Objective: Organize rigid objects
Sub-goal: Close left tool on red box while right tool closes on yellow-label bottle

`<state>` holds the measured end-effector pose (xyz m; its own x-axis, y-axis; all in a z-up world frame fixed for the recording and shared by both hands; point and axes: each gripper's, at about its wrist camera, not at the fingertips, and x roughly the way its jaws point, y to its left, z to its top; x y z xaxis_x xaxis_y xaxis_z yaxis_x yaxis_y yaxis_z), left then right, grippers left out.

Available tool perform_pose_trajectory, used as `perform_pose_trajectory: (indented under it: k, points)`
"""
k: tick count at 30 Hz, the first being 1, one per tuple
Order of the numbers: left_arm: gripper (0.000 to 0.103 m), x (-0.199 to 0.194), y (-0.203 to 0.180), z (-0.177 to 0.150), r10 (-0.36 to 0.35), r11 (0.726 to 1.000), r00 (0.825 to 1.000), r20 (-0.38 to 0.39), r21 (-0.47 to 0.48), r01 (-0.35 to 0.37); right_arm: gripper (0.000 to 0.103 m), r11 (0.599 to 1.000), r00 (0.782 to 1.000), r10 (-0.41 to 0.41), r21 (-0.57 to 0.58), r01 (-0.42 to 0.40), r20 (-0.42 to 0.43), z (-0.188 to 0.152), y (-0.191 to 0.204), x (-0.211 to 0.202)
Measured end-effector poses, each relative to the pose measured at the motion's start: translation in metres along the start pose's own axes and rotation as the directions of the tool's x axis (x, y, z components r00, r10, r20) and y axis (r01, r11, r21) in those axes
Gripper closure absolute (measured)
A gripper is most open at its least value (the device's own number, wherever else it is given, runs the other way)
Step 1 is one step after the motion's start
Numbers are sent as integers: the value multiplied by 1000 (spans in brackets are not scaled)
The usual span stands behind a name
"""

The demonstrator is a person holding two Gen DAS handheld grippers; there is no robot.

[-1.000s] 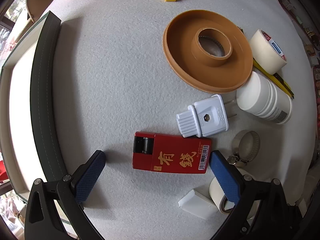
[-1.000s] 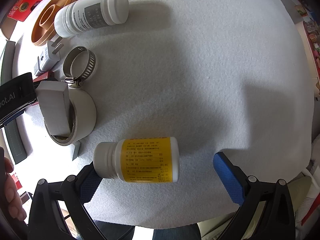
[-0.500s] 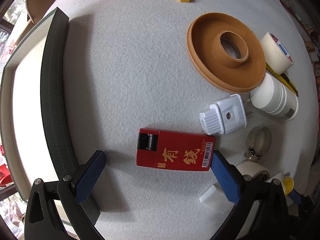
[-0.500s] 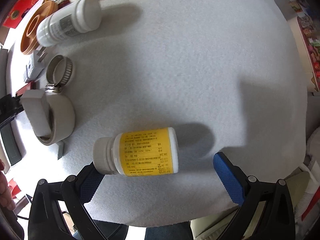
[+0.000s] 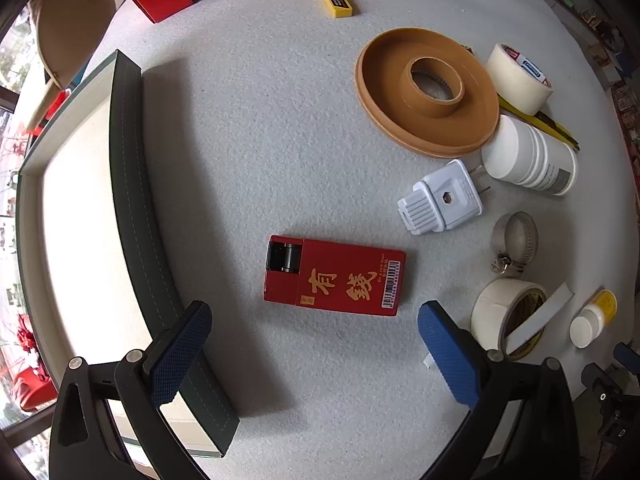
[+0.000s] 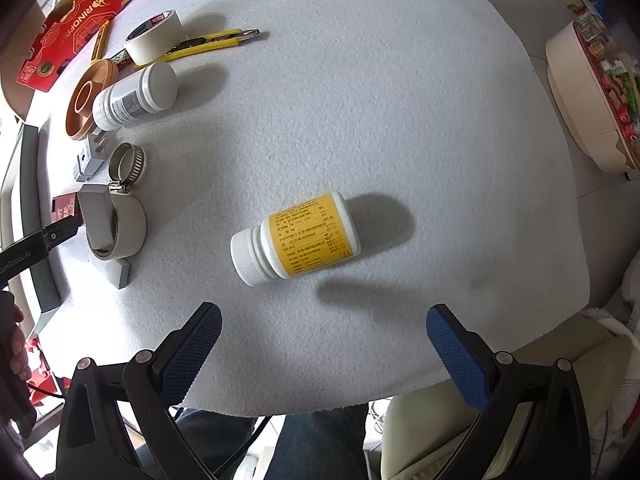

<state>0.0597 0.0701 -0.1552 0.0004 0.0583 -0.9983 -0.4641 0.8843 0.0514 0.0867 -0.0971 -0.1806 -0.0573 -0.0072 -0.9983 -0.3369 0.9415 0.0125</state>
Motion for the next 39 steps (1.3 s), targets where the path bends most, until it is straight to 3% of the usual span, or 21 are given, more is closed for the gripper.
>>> perform_pose_trajectory:
  k: [8,12,19,25,28,31,39]
  points:
    - [0,10,-7,16,-3,1000,1000,3,29,3,0,988,998,-61,-147,56,-27,13,16,25]
    - [0,18,-7,20,-25,1000,1000,-10,8,26,0,982,997,-66,-179,57,-47,41,25,38]
    - [0,23,-3,23,-50,999,999,-10,-20,50,0,982,989,-58,-184,32,-135,63,21,73]
    - [0,29,7,17,-52,998,999,-13,-27,52,0,985,988,-14,-174,-13,-154,76,18,83]
    - [0,27,20,16,-53,998,998,-25,-21,52,0,988,984,44,-136,-68,-171,72,-5,99]
    - [0,27,20,17,-55,998,998,-29,-18,54,0,988,981,39,-140,-66,-188,77,-23,99]
    - [0,26,22,20,-55,998,998,-30,-23,54,0,983,990,34,-176,-58,-134,77,-28,93]
